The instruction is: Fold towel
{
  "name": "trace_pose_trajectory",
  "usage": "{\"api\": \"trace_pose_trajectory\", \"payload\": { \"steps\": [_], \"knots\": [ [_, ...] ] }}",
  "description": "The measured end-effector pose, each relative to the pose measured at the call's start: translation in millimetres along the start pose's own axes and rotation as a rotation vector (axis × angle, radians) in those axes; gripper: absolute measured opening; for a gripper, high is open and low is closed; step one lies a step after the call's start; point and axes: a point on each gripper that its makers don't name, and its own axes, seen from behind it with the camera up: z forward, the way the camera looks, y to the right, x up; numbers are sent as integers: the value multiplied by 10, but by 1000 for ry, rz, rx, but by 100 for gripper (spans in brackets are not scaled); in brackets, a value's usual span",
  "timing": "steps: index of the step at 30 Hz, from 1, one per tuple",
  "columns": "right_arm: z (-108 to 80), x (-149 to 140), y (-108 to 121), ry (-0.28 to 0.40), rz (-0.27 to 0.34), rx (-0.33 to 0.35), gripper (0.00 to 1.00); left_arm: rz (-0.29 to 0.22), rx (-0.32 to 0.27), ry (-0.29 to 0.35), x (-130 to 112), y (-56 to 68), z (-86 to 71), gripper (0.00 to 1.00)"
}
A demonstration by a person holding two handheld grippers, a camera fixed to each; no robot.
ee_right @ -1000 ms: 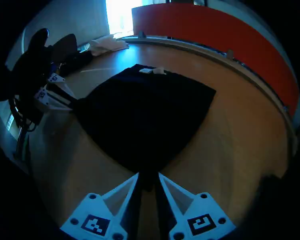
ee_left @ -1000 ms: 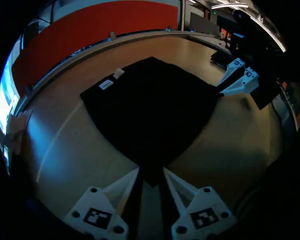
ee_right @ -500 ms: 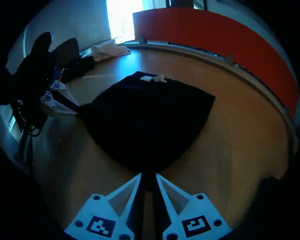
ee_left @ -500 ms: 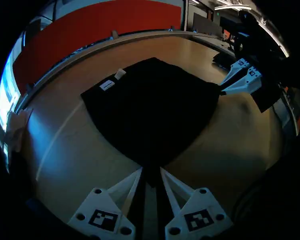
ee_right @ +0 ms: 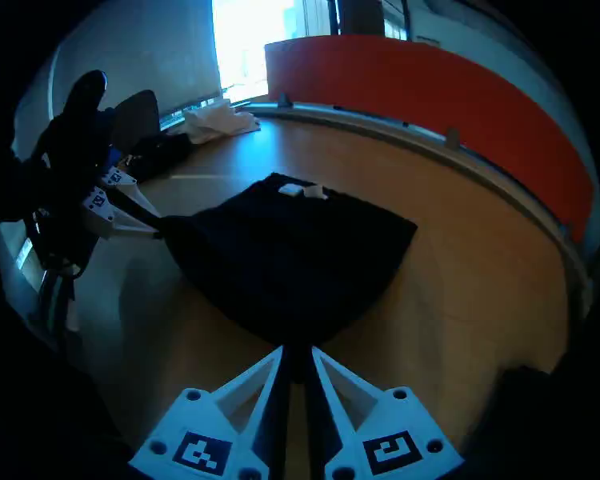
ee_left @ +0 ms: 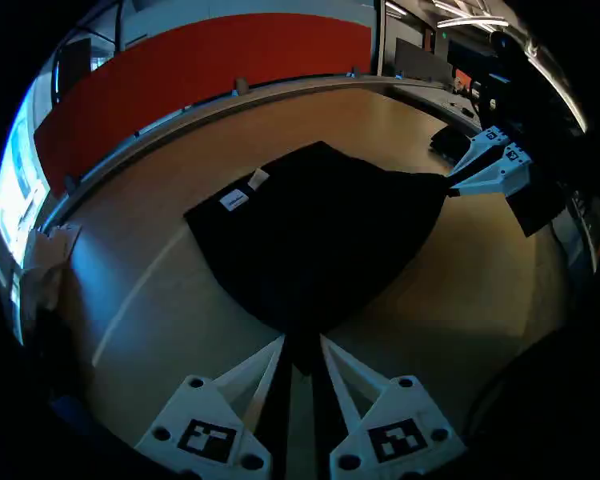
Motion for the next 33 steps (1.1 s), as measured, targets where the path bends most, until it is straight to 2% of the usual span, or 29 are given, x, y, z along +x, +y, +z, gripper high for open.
{"api": "trace_pose_trajectory", "payload": {
  "steps": [8, 17, 33],
  "knots": [
    [-242, 267, -111, 31, 6, 12, 10, -25, 12, -2, 132, 18, -292, 15],
    [-509, 399, -277, 37, 21, 42, 10, -41, 6, -10, 188, 80, -568, 15],
    [-811, 452, -455, 24, 14, 69, 10, -41, 3, -14, 260, 123, -834, 15]
  ]
}}
